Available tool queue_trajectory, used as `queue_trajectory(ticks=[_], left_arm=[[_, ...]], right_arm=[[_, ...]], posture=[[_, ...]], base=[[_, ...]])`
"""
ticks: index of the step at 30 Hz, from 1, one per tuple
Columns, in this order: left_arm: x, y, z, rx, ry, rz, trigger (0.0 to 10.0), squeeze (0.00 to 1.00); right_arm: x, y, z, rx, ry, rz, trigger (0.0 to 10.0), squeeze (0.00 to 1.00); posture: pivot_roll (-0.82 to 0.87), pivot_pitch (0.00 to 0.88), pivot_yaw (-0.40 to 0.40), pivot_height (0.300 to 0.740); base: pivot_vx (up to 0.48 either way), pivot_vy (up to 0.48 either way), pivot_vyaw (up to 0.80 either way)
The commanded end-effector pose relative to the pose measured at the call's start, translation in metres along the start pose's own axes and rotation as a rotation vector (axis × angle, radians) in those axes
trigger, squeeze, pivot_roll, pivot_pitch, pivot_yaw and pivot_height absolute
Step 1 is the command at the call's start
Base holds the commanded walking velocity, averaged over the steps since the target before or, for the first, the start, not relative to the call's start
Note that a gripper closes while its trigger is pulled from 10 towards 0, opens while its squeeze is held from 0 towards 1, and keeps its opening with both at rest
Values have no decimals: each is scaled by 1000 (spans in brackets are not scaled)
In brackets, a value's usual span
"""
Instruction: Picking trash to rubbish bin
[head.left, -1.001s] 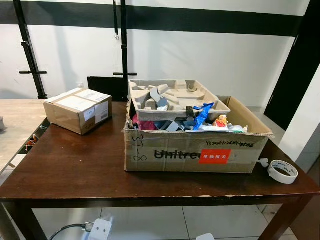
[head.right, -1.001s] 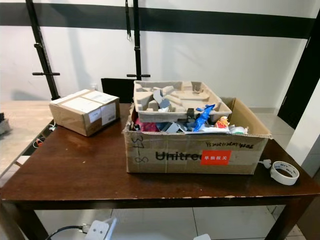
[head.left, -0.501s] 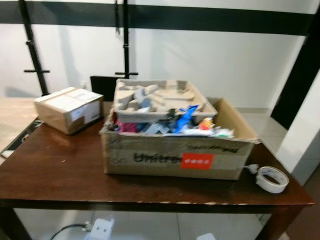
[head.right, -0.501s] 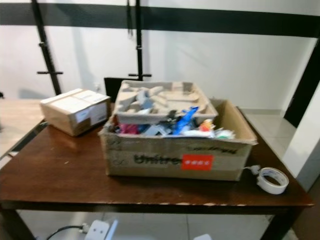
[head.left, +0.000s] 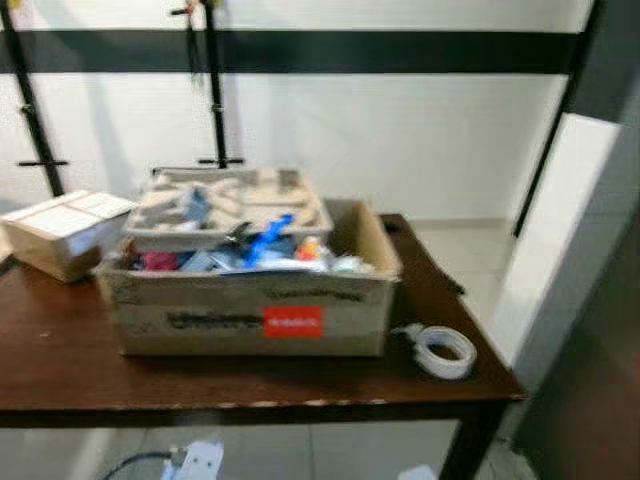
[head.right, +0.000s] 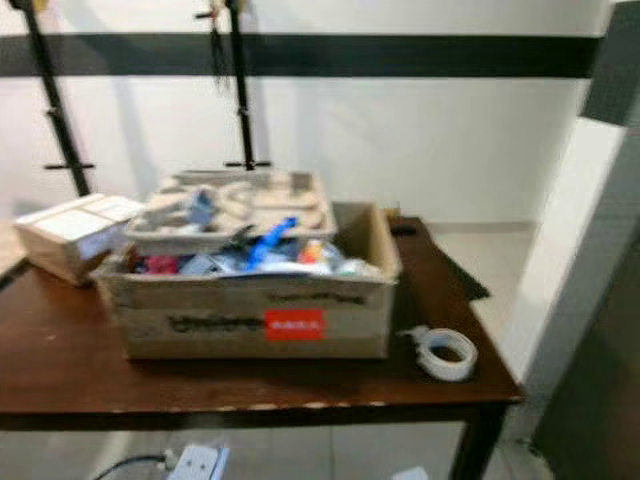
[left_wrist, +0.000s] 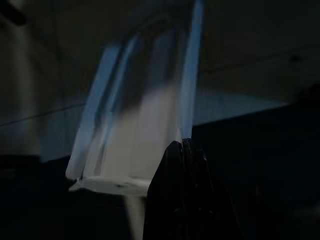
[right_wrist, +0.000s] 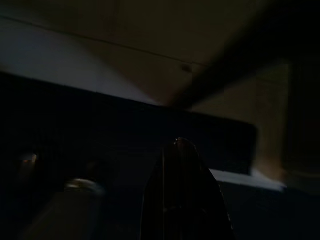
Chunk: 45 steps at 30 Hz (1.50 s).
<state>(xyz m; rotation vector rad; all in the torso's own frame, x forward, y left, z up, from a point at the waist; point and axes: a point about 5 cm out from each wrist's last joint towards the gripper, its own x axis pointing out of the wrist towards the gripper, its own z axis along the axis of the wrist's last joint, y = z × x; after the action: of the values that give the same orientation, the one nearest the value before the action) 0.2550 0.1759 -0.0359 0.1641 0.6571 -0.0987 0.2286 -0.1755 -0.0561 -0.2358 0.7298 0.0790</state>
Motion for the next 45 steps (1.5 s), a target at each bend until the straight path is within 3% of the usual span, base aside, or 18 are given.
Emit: queue_trajectory(ticks=[1,12,26,45], left_arm=[[-2,1,-8,-17,25,2,10000,0],[-2,2,-9,-49,34,1,10000,0],[-3,2,-10,-67,37,2,10000,0],[-2,0,-7,14,22,-19,10000,0]], right_arm=[[0,6,-2,13,12,13,10000,0],[0,6,-1,10,9,16,10000,0],[0,8,-1,9,9,20,10000,0],[0,7,-3,12,13,16,10000,0]], posture=[[-12,59,-19,740],[-7,54,-23,740],[-4,56,-24,740],[-5,61,-23,740]], base=[[0,0,0],[0,50,0],[0,470,0],[0,0,0]])
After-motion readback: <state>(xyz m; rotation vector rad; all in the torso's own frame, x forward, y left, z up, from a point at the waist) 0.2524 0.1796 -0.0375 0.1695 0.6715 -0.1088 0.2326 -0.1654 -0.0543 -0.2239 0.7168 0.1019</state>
